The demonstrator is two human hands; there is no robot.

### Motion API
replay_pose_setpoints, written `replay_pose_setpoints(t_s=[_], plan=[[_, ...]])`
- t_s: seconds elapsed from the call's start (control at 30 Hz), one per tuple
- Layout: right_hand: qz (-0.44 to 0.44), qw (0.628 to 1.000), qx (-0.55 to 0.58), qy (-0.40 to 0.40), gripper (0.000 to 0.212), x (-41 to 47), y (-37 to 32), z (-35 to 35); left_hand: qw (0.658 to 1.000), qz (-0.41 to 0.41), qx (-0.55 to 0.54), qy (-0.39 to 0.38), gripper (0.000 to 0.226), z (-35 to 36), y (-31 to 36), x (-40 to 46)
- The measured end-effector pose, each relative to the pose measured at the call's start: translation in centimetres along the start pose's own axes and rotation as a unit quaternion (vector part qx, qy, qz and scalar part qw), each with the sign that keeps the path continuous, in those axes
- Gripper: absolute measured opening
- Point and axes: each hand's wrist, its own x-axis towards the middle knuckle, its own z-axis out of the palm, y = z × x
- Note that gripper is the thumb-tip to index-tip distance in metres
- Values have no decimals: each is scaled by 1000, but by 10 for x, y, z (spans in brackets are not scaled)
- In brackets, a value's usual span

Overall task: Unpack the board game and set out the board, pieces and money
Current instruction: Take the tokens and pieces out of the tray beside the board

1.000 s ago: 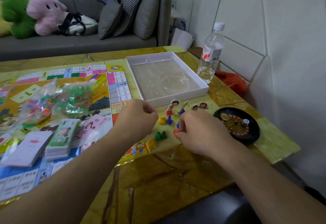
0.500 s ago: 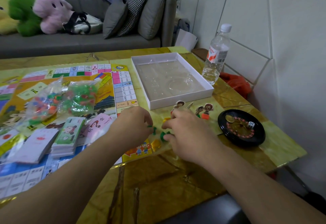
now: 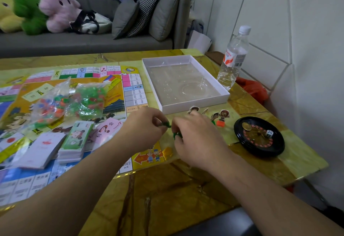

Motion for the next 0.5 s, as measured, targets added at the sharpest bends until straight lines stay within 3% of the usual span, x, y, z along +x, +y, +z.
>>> replay_pose_setpoints(t_s=[0.2, 0.4, 0.5], plan=[[-4, 1000, -27, -6, 17, 7, -5, 10, 999, -16, -23, 38, 11, 3, -7, 3], [2, 999, -34, 17, 27, 14, -11, 11, 997, -21, 65, 45, 7, 7, -9, 7], [34, 999, 5, 16, 21, 16, -4, 2, 995, -8, 97, 35, 9, 9, -7, 10]])
